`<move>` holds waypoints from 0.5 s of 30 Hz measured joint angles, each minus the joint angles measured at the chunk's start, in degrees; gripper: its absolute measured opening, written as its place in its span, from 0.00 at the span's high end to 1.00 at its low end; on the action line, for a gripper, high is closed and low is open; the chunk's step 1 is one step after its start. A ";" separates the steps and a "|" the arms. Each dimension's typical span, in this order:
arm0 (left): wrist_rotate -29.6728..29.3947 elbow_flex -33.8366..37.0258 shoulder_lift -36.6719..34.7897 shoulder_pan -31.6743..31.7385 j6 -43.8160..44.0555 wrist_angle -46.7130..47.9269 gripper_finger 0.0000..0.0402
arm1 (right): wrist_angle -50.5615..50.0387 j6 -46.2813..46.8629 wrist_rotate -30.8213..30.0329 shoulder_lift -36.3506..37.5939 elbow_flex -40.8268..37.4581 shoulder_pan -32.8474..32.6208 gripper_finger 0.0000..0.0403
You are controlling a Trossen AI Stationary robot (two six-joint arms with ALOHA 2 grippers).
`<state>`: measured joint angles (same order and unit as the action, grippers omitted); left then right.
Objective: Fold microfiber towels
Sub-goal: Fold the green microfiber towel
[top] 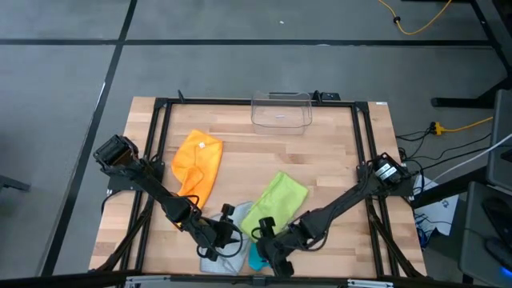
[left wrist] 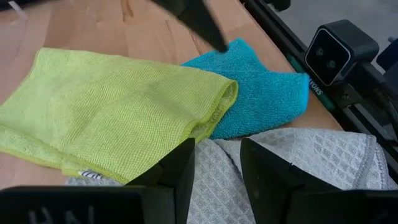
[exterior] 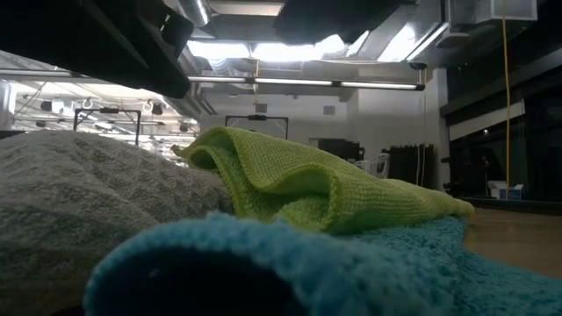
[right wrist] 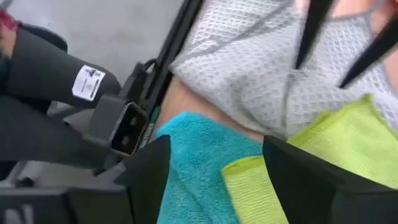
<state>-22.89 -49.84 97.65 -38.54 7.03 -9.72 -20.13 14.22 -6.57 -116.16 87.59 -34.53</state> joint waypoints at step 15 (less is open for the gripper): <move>-1.27 0.02 0.00 0.39 0.07 -0.15 0.70 | -0.62 -3.79 -16.05 -7.17 0.07 -3.79 0.37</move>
<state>-24.17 -49.82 97.65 -38.15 7.09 -9.87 -20.76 10.43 -22.62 -123.33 87.66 -38.32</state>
